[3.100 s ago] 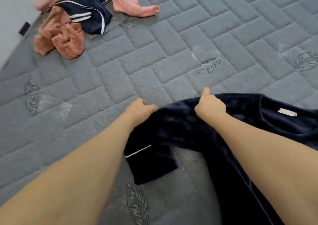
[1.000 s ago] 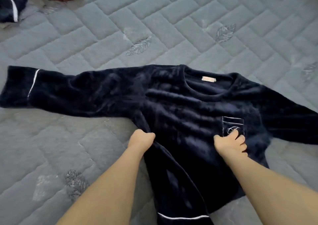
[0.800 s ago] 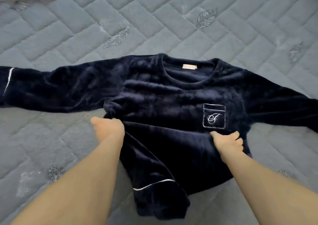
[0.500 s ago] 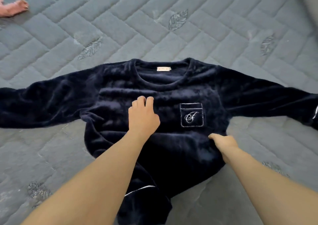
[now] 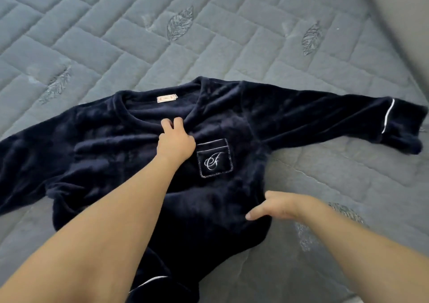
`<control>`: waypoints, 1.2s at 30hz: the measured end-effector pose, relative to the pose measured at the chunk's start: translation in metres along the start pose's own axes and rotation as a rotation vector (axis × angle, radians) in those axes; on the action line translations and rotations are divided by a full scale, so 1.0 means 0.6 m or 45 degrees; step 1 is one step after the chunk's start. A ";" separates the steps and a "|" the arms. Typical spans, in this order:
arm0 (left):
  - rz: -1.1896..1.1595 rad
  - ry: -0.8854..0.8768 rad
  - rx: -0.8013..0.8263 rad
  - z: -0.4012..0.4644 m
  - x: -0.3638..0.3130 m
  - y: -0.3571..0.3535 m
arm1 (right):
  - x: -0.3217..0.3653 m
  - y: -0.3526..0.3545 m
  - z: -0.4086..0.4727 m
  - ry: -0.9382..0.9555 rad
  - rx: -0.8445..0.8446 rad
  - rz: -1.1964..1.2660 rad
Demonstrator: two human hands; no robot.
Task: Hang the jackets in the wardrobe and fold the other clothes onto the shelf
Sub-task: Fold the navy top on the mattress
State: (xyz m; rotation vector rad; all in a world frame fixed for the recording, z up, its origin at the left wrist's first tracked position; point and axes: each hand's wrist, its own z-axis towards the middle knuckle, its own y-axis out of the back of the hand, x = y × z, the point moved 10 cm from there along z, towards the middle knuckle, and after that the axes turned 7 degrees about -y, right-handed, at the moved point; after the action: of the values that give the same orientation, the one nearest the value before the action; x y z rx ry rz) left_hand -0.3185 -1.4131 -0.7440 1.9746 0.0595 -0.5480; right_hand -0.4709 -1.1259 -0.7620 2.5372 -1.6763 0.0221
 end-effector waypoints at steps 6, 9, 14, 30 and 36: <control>0.130 -0.193 0.278 -0.113 -0.033 -0.069 | 0.011 0.024 -0.042 0.215 0.061 0.917; 0.153 -0.208 0.355 -0.163 -0.058 -0.087 | -0.009 0.028 -0.063 0.130 0.107 0.939; 0.127 -0.413 -0.024 -0.254 -0.102 -0.029 | 0.000 0.009 -0.078 0.353 0.197 1.222; 0.818 -0.027 0.636 -0.479 0.097 -0.168 | 0.035 -0.122 -0.073 0.591 -0.316 0.332; 0.518 -0.192 0.457 -0.517 0.097 -0.132 | -0.099 -0.173 -0.105 0.105 0.144 0.378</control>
State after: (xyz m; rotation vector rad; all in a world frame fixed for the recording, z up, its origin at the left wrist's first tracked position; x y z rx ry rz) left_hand -0.1801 -1.1194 -0.7237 2.2020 -0.5574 -0.4578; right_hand -0.3960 -1.0253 -0.7113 2.2995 -2.0541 0.2472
